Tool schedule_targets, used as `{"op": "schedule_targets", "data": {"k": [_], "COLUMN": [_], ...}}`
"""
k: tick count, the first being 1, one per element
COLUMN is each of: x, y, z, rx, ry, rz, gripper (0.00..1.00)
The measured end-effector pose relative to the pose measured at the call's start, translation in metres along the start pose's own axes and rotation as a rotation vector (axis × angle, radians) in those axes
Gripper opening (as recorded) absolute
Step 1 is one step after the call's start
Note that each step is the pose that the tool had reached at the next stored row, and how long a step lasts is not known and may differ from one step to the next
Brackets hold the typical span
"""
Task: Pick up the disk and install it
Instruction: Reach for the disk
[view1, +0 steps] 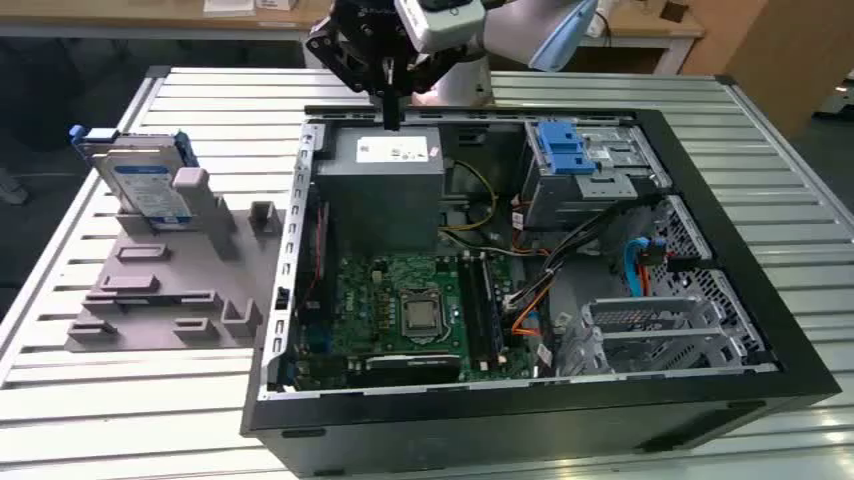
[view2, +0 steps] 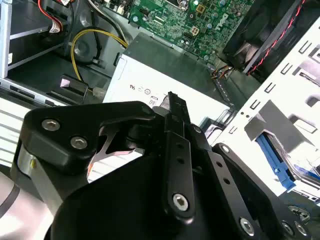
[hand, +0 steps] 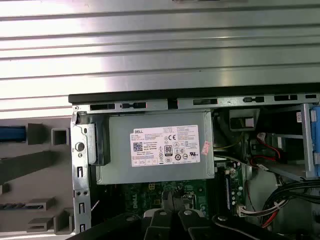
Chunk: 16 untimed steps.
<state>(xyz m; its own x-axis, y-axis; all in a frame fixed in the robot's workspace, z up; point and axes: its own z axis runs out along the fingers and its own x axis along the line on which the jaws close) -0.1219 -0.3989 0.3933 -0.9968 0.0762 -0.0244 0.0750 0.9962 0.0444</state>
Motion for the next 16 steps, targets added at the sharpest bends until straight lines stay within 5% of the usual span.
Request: {"op": "schedule_targets", "data": {"k": [16], "x": [0.0033], "y": [-0.0002], "z": [0.0000], "rx": [0.0000], "ry": [0.0000], "rz": [0.000], "gripper": [0.11]}}
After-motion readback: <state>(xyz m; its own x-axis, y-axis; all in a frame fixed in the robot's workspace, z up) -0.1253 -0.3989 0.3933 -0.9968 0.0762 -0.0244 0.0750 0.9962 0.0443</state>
